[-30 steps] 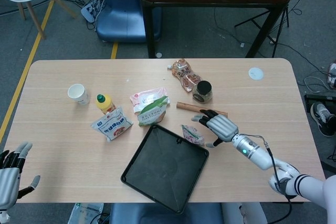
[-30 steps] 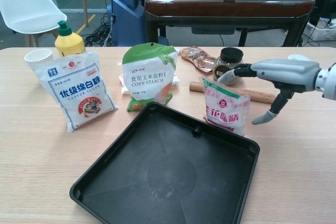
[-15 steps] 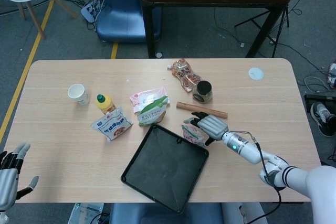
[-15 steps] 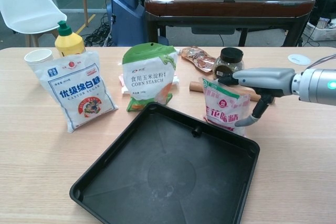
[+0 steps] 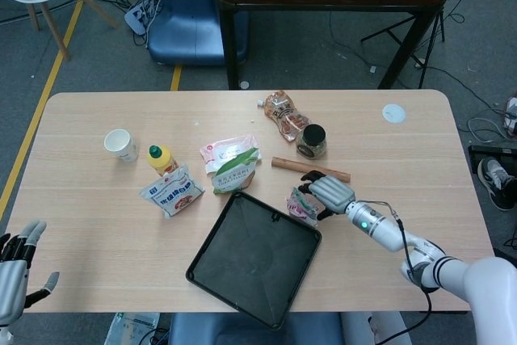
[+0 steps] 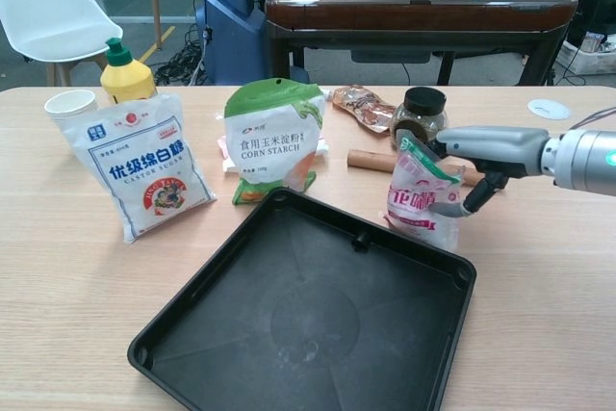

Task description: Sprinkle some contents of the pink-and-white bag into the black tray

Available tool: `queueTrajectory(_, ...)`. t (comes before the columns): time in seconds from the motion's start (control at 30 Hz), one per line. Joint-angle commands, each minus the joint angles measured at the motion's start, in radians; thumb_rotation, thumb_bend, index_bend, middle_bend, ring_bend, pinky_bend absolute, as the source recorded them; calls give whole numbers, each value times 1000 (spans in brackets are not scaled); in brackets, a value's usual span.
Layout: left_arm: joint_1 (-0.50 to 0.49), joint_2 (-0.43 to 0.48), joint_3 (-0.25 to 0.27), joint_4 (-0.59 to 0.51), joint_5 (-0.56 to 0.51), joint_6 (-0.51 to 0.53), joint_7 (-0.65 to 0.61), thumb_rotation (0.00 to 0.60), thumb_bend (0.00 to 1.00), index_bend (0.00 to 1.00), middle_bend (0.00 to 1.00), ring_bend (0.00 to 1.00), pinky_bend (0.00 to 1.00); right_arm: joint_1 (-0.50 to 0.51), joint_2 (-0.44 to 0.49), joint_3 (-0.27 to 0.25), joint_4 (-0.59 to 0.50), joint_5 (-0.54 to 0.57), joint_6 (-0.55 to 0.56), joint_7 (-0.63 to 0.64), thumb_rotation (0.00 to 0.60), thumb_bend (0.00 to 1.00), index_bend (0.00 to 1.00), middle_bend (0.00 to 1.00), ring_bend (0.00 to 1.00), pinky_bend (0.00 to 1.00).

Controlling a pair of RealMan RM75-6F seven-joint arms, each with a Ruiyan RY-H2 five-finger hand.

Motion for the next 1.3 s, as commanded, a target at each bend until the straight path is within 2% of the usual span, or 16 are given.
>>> queueTrajectory(0.03, -1, 0, -1, 1, -1, -1, 0, 600, 248, 97, 107, 150, 63, -45, 31, -5, -32, 18, 56, -22, 600, 440, 392, 441, 159, 92)
queueTrajectory(0.3, -15, -7, -3, 14, -4, -26, -12, 600, 248, 97, 107, 150, 63, -191, 146, -21, -191, 88, 179, -134, 600, 441, 392, 442, 174, 93)
queueTrajectory(0.47, -26, -12, -5, 24, -5, -42, -21, 600, 248, 97, 108, 150, 63, -271, 172, -31, -254, 113, 248, -177, 600, 440, 392, 442, 174, 92)
queueTrajectory(0.73, -27, -14, -4, 43, -6, -44, -50, 600, 248, 97, 107, 150, 63, -363, 139, -39, -303, 128, 315, -288, 600, 440, 392, 426, 174, 90)
queueTrajectory(1.0, -20, -12, -1, 65, -7, -36, -83, 600, 248, 97, 108, 150, 63, -412, 80, -38, -283, 121, 347, -332, 600, 441, 390, 390, 174, 84)
queueTrajectory(1.1, -19, -11, 0, 72, -9, -37, -90, 600, 248, 97, 108, 150, 63, -422, 73, -42, -276, 114, 348, -337, 600, 441, 344, 339, 152, 67)
queueTrajectory(1.17, -21, -12, 1, 75, -9, -40, -94, 600, 247, 97, 107, 150, 63, -429, 71, -44, -272, 111, 347, -337, 600, 436, 252, 289, 112, 53)
queueTrajectory(1.3, -24, -16, 0, 82, -9, -45, -100, 600, 248, 97, 107, 150, 63, -444, 67, -44, -270, 103, 359, -326, 600, 303, 140, 231, 66, 43)
